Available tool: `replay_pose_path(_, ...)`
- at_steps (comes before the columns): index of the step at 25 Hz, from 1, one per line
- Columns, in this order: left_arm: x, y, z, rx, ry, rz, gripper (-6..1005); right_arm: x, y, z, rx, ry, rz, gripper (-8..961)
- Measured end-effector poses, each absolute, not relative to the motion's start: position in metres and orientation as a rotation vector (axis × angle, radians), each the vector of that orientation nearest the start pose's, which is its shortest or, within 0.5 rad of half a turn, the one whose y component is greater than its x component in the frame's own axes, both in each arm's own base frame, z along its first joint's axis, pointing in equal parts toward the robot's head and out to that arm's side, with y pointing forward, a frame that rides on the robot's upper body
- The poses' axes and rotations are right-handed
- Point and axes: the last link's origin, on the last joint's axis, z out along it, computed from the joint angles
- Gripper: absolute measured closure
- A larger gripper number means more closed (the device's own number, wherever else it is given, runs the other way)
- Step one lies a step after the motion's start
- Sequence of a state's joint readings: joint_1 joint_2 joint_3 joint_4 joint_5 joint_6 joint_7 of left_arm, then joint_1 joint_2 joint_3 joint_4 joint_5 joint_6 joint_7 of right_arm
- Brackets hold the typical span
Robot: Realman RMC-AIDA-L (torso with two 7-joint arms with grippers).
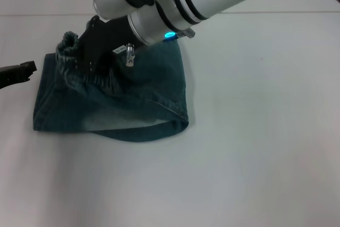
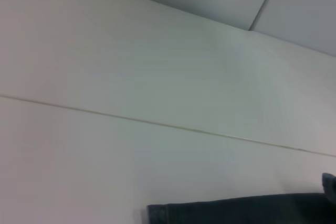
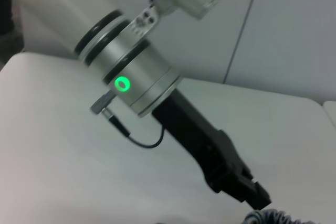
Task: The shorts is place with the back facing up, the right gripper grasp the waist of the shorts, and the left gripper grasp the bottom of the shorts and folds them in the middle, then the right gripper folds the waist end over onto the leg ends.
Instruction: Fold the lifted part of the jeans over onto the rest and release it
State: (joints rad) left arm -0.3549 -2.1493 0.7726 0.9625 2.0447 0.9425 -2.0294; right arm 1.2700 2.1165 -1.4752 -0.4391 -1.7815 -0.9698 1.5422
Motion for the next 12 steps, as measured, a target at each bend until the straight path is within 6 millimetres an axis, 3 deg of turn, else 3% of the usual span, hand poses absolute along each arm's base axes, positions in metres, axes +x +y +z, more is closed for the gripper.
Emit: replay_pose_path(12,-0.3297,0.3590,0.0497,-1.908,-1.249,-0.495,955,0.0139,0.4231,-0.1280,-2.896,-0.285,0.125,858)
